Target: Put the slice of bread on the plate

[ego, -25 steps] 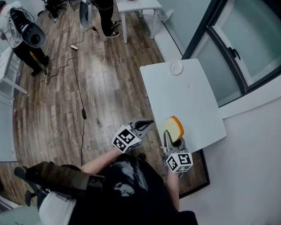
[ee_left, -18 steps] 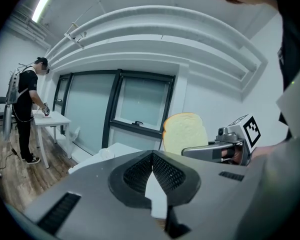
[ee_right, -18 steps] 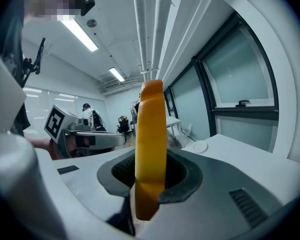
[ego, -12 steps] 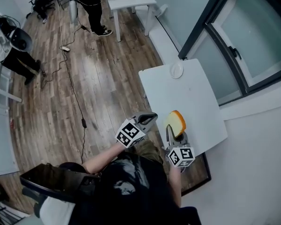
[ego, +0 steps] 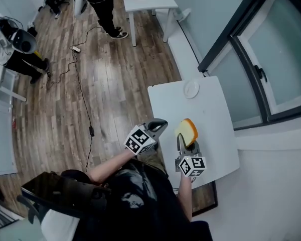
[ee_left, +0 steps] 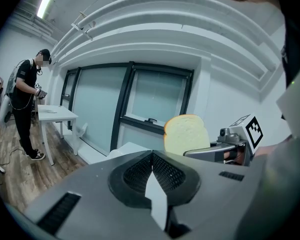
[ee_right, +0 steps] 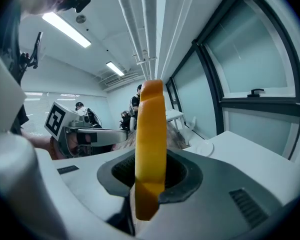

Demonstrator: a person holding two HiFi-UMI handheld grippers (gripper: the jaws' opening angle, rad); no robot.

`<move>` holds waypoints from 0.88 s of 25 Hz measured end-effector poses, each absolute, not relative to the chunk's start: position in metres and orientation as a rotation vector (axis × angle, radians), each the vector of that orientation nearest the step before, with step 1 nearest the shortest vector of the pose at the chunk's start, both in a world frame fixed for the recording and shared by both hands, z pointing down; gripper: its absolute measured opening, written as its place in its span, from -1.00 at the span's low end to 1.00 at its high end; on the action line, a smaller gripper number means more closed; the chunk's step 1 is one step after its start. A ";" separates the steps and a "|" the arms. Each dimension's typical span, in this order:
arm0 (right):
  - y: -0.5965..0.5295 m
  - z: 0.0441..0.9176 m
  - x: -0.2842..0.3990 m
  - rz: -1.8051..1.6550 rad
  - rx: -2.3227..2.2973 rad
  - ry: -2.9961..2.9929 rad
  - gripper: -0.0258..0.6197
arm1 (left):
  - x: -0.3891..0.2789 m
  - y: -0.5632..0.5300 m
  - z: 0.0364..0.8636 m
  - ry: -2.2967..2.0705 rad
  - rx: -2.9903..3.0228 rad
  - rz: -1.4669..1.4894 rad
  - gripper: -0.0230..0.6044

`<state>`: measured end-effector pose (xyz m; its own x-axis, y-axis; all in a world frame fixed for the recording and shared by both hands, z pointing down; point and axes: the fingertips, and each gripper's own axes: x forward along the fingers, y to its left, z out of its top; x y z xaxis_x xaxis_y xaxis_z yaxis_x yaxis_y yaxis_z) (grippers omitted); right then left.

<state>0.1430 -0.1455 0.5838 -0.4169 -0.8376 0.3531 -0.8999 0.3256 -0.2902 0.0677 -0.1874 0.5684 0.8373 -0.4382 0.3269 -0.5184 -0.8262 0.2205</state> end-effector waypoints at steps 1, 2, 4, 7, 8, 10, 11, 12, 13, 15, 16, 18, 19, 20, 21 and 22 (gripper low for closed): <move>-0.155 0.589 0.150 0.684 1.604 -2.430 -0.63 | 0.073 -0.197 0.575 -0.735 2.714 0.401 -0.92; -0.163 0.595 0.157 0.693 1.594 -2.416 -0.63 | 0.079 -0.205 0.582 -0.741 2.714 0.422 -0.92; -0.180 0.606 0.168 0.711 1.570 -2.399 -0.63 | 0.089 -0.220 0.595 -0.744 2.712 0.448 -0.92; -0.206 0.625 0.176 0.741 1.524 -2.380 -0.63 | 0.101 -0.240 0.608 -0.735 2.698 0.476 -0.92; -0.215 0.632 0.178 0.754 1.509 -2.372 -0.63 | 0.104 -0.246 0.613 -0.729 2.691 0.484 -0.92; -0.235 0.647 0.182 0.781 1.485 -2.352 -0.63 | 0.110 -0.262 0.627 -0.713 2.671 0.501 -0.92; -0.246 0.654 0.185 0.792 1.478 -2.339 -0.63 | 0.113 -0.270 0.634 -0.702 2.658 0.507 -0.92; -0.258 0.662 0.190 0.802 1.474 -2.323 -0.63 | 0.118 -0.279 0.640 -0.689 2.646 0.508 -0.92; -0.270 0.670 0.194 0.812 1.471 -2.309 -0.63 | 0.122 -0.287 0.644 -0.676 2.637 0.506 -0.92; -0.296 0.687 0.203 0.850 1.470 -2.291 -0.63 | 0.129 -0.305 0.653 -0.656 2.629 0.506 -0.92; -0.309 0.697 0.208 0.883 1.469 -2.286 -0.63 | 0.131 -0.315 0.658 -0.653 2.629 0.510 -0.92; -0.334 0.719 0.216 0.968 1.462 -2.273 -0.63 | 0.135 -0.333 0.670 -0.650 2.627 0.522 -0.92; -0.347 0.731 0.221 1.012 1.455 -2.262 -0.63 | 0.136 -0.342 0.677 -0.649 2.619 0.534 -0.92; -0.359 0.744 0.225 1.055 1.448 -2.248 -0.63 | 0.137 -0.349 0.682 -0.646 2.605 0.550 -0.92; -0.371 0.756 0.228 1.096 1.441 -2.230 -0.63 | 0.136 -0.356 0.686 -0.644 2.590 0.563 -0.92; -0.382 0.768 0.231 1.136 1.437 -2.211 -0.63 | 0.135 -0.362 0.688 -0.642 2.576 0.569 -0.92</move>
